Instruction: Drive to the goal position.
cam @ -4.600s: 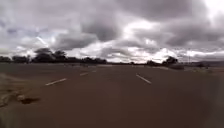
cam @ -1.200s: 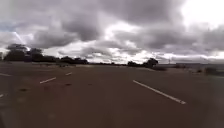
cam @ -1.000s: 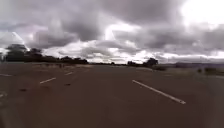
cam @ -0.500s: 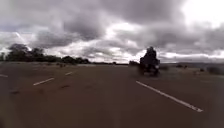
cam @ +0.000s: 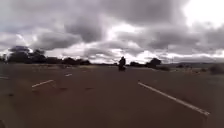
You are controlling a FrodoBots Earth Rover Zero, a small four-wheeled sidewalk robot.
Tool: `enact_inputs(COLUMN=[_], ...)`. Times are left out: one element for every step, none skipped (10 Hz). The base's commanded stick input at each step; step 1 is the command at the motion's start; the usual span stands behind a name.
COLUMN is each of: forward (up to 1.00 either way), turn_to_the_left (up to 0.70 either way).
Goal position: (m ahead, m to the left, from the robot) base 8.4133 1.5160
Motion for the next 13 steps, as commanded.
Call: enact_inputs(forward=[0.77, 0.30, 0.00, 0.00, 0.06, 0.21, 0.37, 0.52, 0.68, 0.83, 0.85, 0.85, 0.85], turn_to_the_left=[0.04, 0.01, 0.00, 0.00, 0.00, 0.01, 0.02, 0.02, 0.03, 0.04, 0.04, 0.04, 0.04])
